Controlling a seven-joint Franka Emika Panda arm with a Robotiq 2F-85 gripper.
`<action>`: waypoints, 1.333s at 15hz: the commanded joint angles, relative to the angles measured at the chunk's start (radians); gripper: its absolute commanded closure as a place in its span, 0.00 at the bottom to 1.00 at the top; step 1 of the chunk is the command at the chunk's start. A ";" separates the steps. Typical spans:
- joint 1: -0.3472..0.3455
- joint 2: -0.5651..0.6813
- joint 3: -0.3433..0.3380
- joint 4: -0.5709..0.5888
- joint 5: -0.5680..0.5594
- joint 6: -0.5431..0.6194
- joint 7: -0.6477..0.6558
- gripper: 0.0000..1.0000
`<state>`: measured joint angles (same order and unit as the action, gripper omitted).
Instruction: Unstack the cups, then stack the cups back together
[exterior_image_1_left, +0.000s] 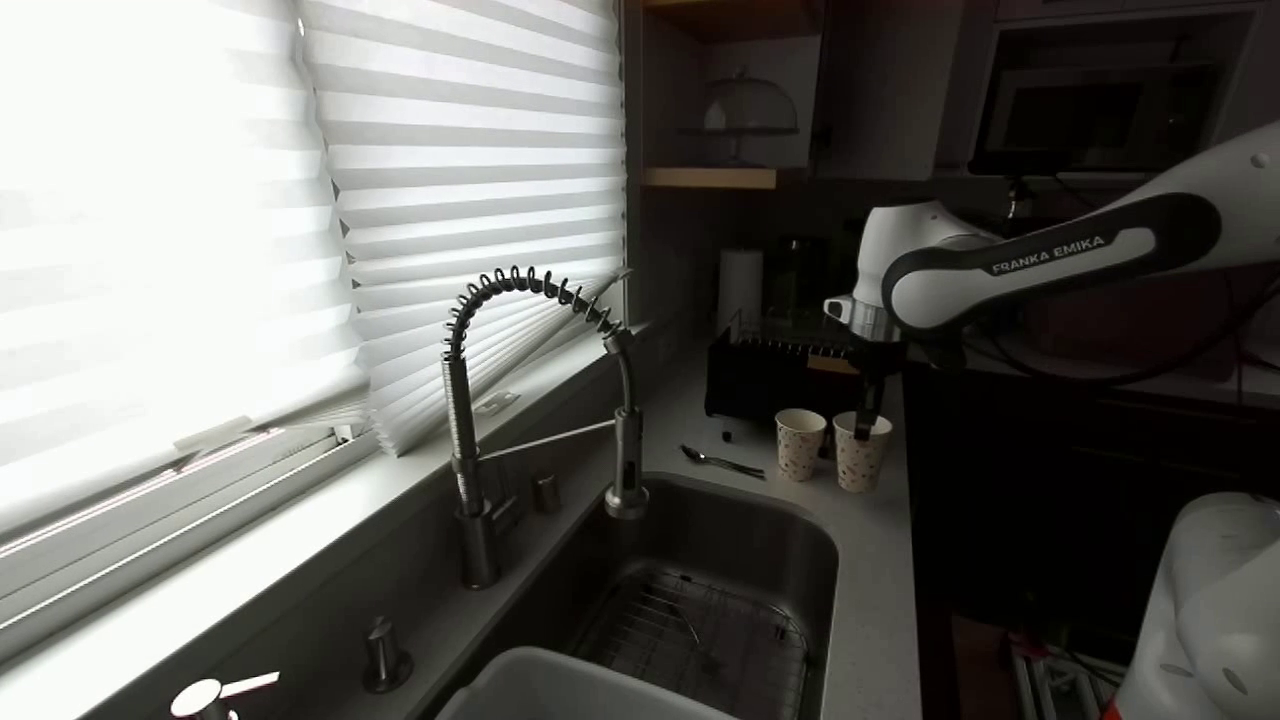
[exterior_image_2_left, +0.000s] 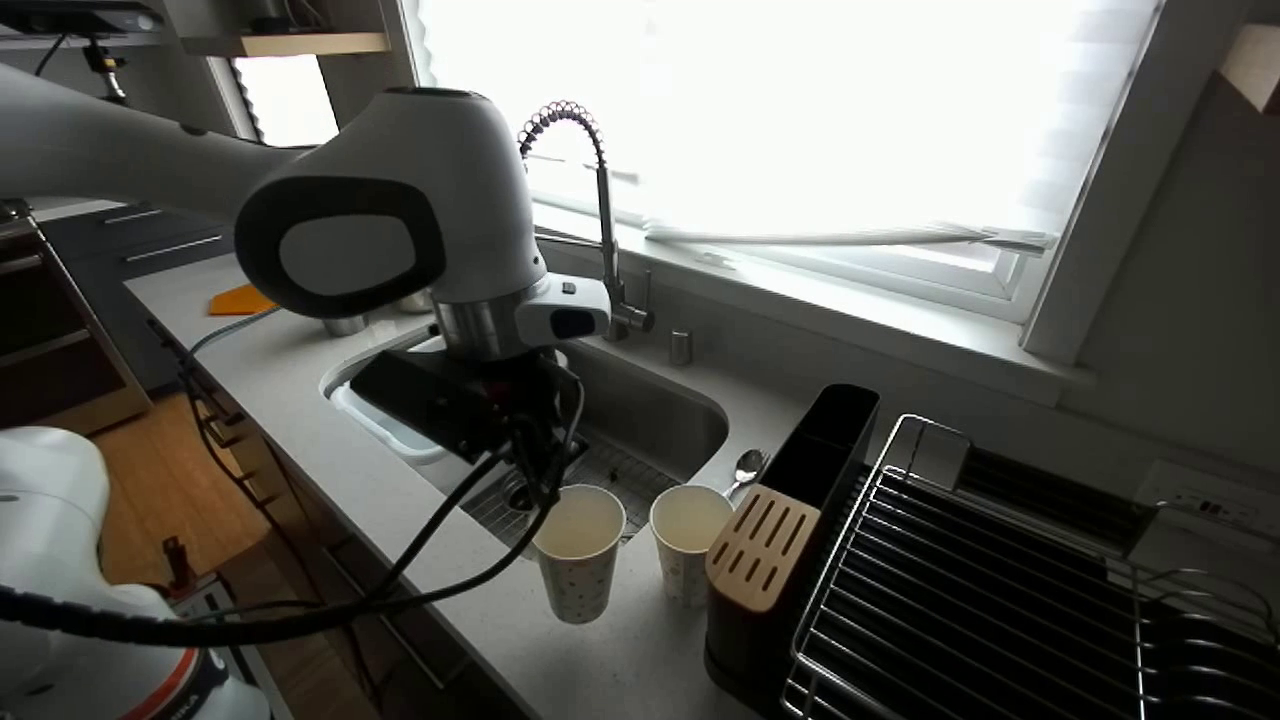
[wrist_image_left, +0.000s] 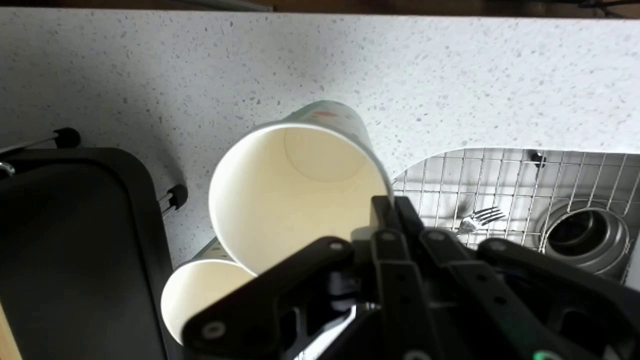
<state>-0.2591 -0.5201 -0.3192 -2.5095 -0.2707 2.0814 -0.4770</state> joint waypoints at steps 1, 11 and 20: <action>-0.019 0.003 -0.008 -0.061 -0.026 0.087 0.056 0.99; -0.055 0.039 -0.010 -0.116 -0.023 0.216 0.099 0.99; -0.052 -0.014 0.022 -0.057 -0.014 0.144 0.124 0.33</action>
<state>-0.3058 -0.4882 -0.3134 -2.6018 -0.2718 2.2740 -0.3709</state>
